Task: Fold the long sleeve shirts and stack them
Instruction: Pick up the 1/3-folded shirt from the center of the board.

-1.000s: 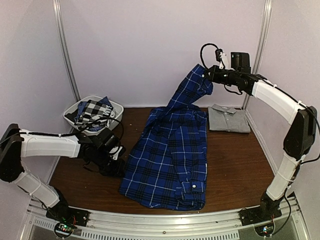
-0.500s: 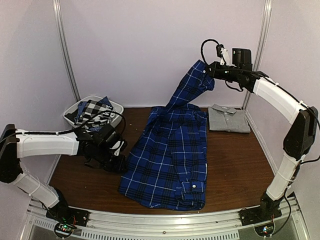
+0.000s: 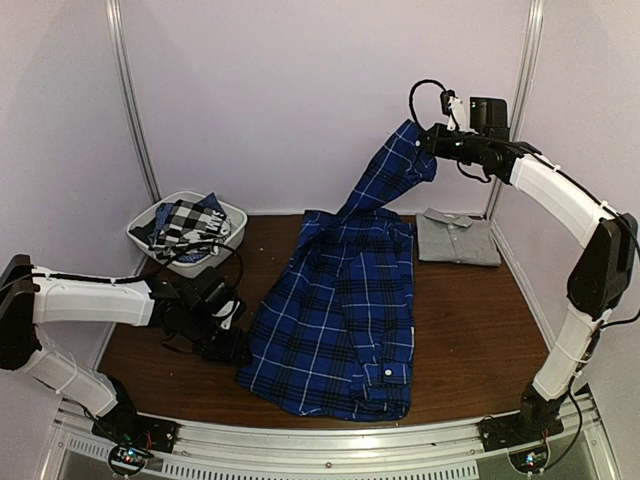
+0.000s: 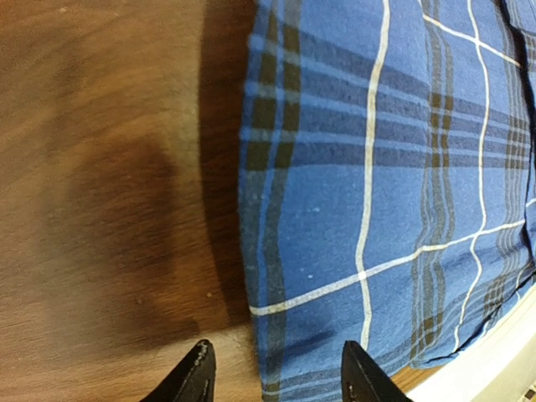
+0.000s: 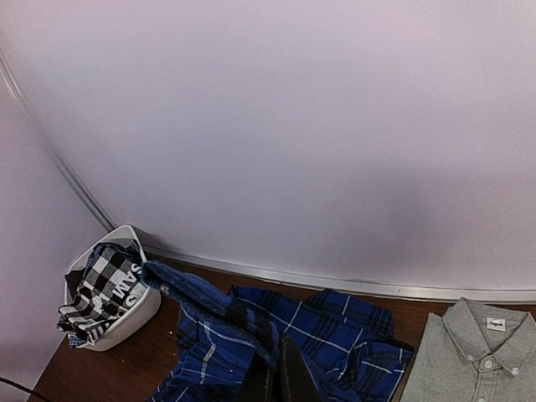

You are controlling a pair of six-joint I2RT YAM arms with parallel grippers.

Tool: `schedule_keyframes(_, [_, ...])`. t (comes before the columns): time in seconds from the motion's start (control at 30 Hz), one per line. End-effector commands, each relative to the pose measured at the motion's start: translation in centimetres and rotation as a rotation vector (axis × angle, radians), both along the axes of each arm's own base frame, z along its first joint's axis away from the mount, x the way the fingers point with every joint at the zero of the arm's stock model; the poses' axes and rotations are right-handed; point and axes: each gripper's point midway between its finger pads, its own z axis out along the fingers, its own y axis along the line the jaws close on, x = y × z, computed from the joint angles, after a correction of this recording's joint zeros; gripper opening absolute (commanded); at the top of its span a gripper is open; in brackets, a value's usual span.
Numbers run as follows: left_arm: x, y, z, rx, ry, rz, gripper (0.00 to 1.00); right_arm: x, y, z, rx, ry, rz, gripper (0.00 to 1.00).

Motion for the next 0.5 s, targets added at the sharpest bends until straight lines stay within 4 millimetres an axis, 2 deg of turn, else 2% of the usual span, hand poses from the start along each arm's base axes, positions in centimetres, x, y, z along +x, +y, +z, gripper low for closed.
schedule_keyframes(0.0, [0.0, -1.4, 0.2, -0.104, 0.002, -0.004, 0.54, 0.0, -1.2, 1.4, 0.02, -0.027, -0.025, 0.03])
schedule_keyframes(0.13, [-0.1, -2.0, 0.2, -0.153, 0.004, -0.008, 0.54, -0.1, -1.2, 1.5, 0.026, -0.026, -0.02, 0.03])
schedule_keyframes(0.23, [-0.2, -2.4, 0.4, -0.178, 0.009, -0.013, 0.5, -0.2, -1.4, 1.5, 0.028, -0.027, -0.022, 0.03])
schedule_keyframes(0.47, [0.2, -2.7, 1.9, -0.192, -0.021, -0.023, 0.21, -0.2, -1.3, 1.2, 0.031, -0.02, -0.015, 0.03])
